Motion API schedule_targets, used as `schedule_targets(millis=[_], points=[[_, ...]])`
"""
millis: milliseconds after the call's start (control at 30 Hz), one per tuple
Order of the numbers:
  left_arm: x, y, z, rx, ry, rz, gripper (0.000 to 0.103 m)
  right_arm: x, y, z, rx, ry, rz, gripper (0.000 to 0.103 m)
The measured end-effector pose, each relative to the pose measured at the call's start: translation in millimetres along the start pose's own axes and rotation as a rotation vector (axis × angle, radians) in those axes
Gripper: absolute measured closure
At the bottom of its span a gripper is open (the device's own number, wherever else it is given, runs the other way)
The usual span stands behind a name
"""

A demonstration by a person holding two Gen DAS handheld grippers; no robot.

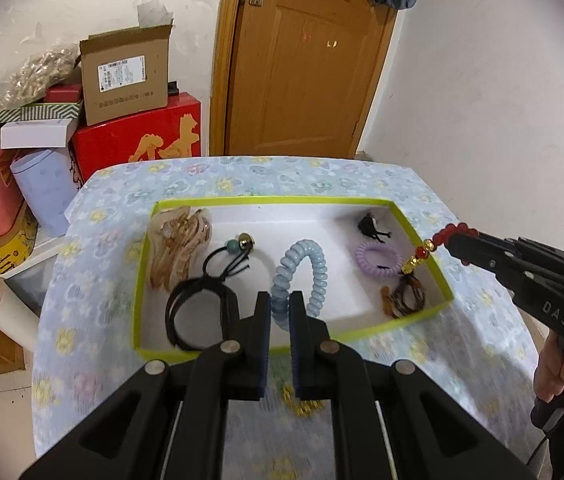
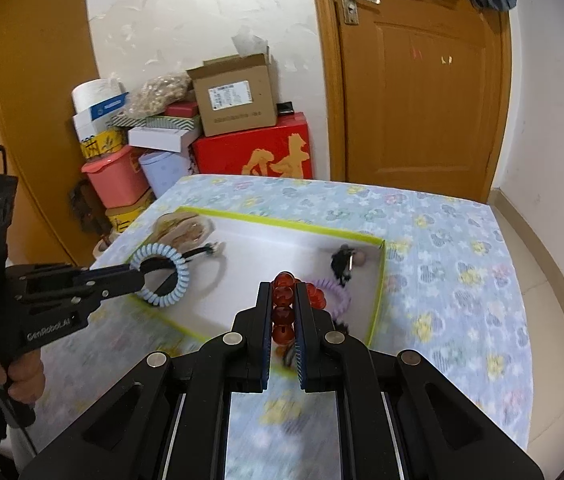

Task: Organize jewelry
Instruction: 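Carry the blue coil with left while right carries the bracelet into the box, open both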

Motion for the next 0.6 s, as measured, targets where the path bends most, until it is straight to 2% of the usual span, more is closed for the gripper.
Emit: schedule_targets(millis=[333,600], points=[[-50,5,0,0.0,0.061,-0.02,0.094,-68,-21,-5,-0.024,0.065,-0.005,0.093],[-75,11,3,-0.008,0.095,-0.045,0.094,-100,-33,11,-0.029,0.154,0.032,0.093]])
Point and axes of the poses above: each gripper's, at about its wrist camera, not at the fingertips, and x roughly against the way its jaws point, y to its left, z to its underside, the point moved 2 cm from there along -x, roughly the way its jaws point, and after that the axes turned 15 degrees about -y, right-handed, at the moved point
